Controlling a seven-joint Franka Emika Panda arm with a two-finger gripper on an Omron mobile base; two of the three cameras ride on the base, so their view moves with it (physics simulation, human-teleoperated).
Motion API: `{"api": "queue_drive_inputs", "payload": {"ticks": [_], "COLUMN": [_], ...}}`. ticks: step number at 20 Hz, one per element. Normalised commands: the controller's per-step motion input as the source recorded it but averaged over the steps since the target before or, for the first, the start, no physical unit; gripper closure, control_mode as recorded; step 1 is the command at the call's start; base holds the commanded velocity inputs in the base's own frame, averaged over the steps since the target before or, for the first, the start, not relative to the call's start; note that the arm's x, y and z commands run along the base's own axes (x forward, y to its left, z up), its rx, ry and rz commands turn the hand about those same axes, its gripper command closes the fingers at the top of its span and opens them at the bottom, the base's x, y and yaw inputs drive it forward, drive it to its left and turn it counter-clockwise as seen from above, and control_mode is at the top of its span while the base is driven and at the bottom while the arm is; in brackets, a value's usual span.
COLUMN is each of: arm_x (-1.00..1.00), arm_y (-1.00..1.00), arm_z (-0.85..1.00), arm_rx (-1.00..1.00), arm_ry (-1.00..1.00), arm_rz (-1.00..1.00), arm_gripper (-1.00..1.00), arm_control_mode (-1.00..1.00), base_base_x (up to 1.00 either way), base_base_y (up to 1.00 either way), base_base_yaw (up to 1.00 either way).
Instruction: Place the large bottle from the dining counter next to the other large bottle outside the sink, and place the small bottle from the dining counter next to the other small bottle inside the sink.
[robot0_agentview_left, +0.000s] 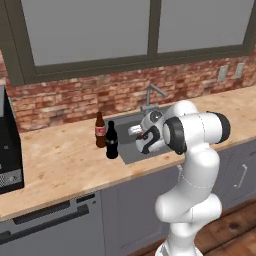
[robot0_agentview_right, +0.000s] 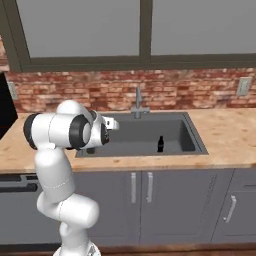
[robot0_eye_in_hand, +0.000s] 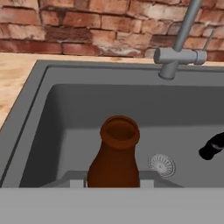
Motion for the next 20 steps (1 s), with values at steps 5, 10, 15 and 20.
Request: {"api": "queue_drive_inputs", "payload": {"ticks": [5,10,15,20], "arm_x": [0.0,0.0,0.0,0.0], "arm_y": [0.0,0.0,0.0,0.0], "arm_z": [0.0,0.0,0.0,0.0], "arm_rx": [0.0,0.0,0.0,0.0], "arm_ry": [0.0,0.0,0.0,0.0], "arm_rz": [0.0,0.0,0.0,0.0], "arm_gripper": [1.0,1.0,1.0,1.0], "arm_control_mode": [1.0,1.0,1.0,1.0], "base_base_x": [0.09,0.19,0.29,0.37], "base_base_y": [-0.32,-0.42,-0.38,-0.31], "base_base_yaw": [0.18,0.17,0.18,0.21]}}
